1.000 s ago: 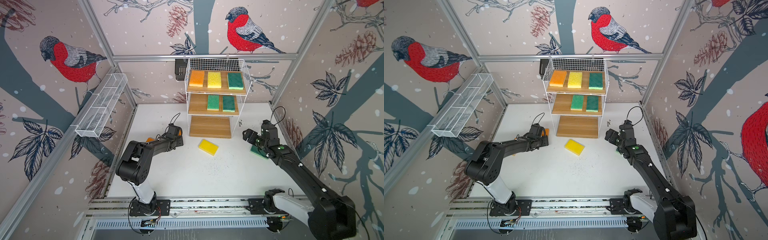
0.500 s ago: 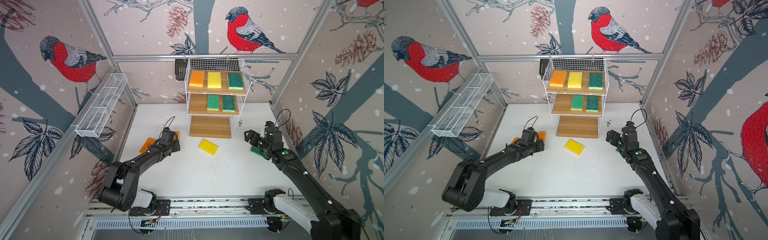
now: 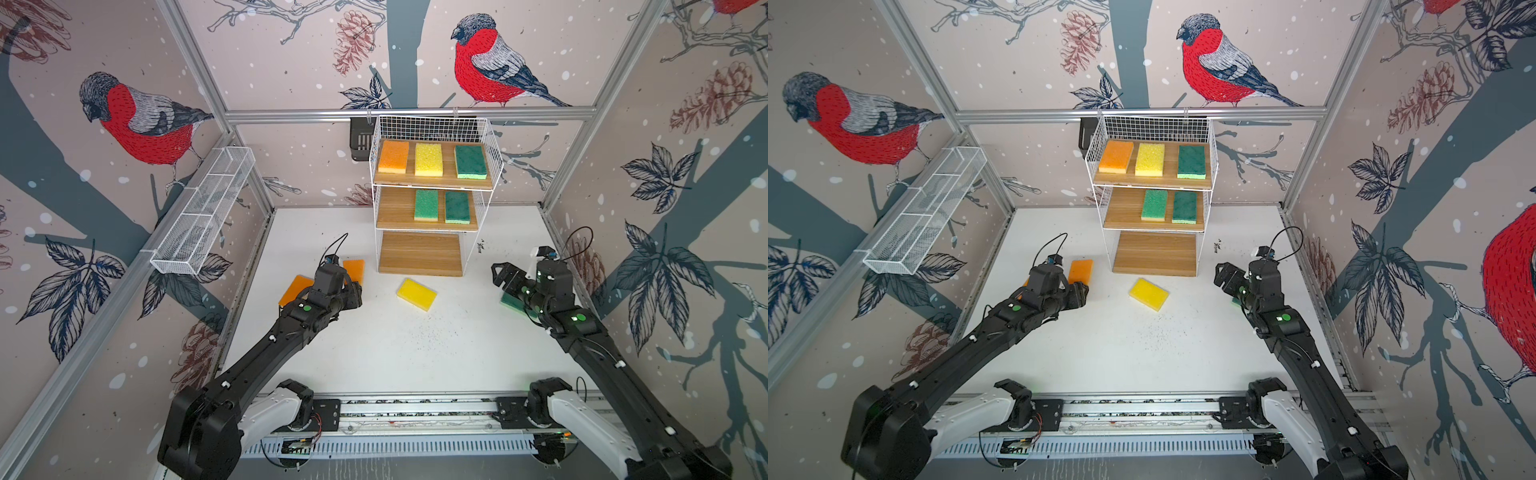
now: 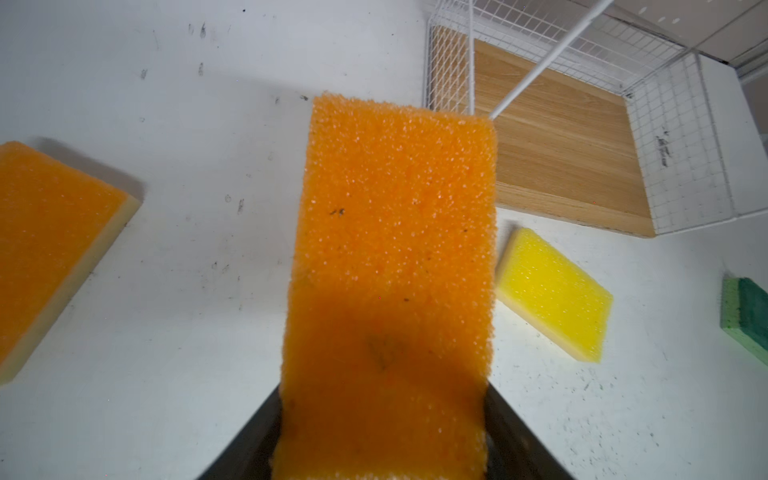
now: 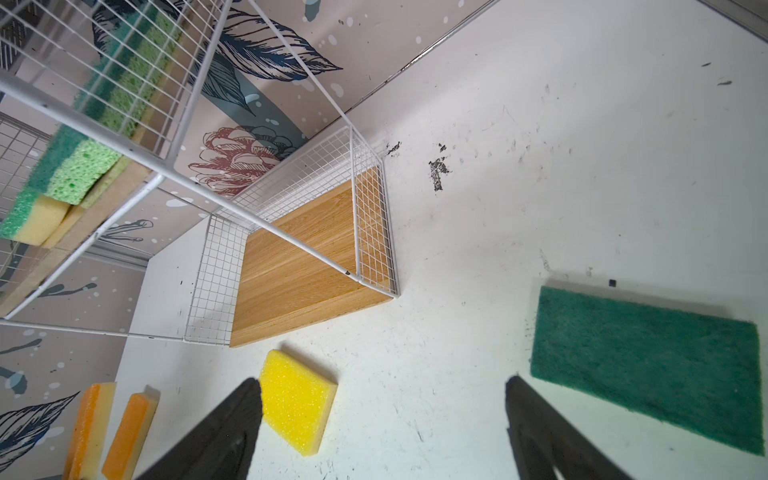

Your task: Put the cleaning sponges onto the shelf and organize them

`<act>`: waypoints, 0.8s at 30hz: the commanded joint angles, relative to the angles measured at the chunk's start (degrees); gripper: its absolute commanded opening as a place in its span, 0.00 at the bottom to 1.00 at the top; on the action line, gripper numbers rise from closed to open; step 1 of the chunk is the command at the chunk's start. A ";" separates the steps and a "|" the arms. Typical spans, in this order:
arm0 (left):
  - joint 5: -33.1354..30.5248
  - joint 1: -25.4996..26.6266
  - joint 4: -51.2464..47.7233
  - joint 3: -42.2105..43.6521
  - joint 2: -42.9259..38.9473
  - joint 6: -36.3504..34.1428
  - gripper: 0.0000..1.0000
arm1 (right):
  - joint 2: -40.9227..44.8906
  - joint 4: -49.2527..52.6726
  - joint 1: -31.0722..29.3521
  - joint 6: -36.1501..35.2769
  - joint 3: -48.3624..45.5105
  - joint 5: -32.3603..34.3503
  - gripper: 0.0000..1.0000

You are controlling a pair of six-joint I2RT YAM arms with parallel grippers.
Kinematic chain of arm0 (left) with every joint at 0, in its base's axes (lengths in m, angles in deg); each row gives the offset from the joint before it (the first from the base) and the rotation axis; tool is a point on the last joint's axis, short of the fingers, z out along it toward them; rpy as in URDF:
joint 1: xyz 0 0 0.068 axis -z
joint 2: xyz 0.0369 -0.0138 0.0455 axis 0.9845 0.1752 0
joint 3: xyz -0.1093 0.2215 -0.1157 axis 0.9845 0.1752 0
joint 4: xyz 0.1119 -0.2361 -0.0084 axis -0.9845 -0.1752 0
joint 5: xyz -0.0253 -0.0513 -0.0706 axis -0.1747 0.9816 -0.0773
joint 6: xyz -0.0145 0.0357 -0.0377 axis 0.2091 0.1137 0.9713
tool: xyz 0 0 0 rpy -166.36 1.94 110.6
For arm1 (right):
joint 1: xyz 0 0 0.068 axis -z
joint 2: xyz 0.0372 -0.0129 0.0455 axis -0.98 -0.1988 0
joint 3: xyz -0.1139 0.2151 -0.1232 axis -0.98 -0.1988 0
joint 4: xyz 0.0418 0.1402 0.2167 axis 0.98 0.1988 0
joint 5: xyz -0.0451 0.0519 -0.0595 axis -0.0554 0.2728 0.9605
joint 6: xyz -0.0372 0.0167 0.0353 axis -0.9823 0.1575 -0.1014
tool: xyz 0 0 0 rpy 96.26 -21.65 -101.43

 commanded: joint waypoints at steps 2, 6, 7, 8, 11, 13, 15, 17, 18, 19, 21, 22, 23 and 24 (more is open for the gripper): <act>-0.94 1.74 -4.86 -2.07 -3.27 1.04 0.65 | 1.24 0.31 -0.11 0.19 -0.13 -0.37 0.91; -2.10 3.48 -7.58 -4.15 -5.69 1.59 0.65 | 2.28 0.71 -0.19 0.17 -0.29 -0.54 0.91; -2.47 3.86 -8.24 -4.74 -5.97 1.68 0.65 | 2.55 0.71 -0.19 0.17 -0.37 -0.53 0.91; -2.75 4.14 -8.88 -5.27 -6.25 1.62 0.65 | 2.81 0.71 -0.15 0.22 -0.46 -0.55 0.91; -3.62 5.92 -9.96 -6.68 -7.00 1.42 0.64 | 3.31 0.78 -0.21 0.26 -0.73 -0.65 0.91; -4.48 7.35 -10.26 -7.64 -7.14 1.43 0.64 | 3.49 0.87 -0.19 0.18 -0.80 -0.65 0.91; -5.36 8.95 -10.35 -8.82 -6.90 1.42 0.64 | 3.65 0.93 -0.19 0.17 -0.68 -0.72 0.91; -6.28 10.52 -10.30 -10.52 -6.32 1.31 0.64 | 3.75 1.06 -0.19 0.06 -0.57 -0.72 0.91; -6.88 11.06 -10.42 -11.25 -6.03 1.11 0.64 | 3.92 1.19 -0.24 0.00 -0.56 -0.77 0.91; -7.60 11.64 -10.55 -12.39 -5.61 0.89 0.64 | 3.93 1.31 -0.19 0.00 -0.47 -0.89 0.91; -7.99 12.02 -10.66 -14.17 -4.77 0.38 0.64 | 4.34 1.50 -0.19 0.13 -0.47 -1.24 0.91; -8.08 12.12 -10.59 -15.19 -4.22 0.14 0.64 | 4.60 1.72 -0.19 0.17 -0.56 -1.25 0.91; -8.09 12.16 -10.45 -16.16 -3.84 -0.06 0.64 | 5.00 1.92 -0.18 0.26 -0.71 -1.16 0.91; -8.09 12.24 -10.19 -16.81 -3.48 -0.29 0.64 | 5.32 2.01 -0.19 0.34 -0.88 -1.03 0.91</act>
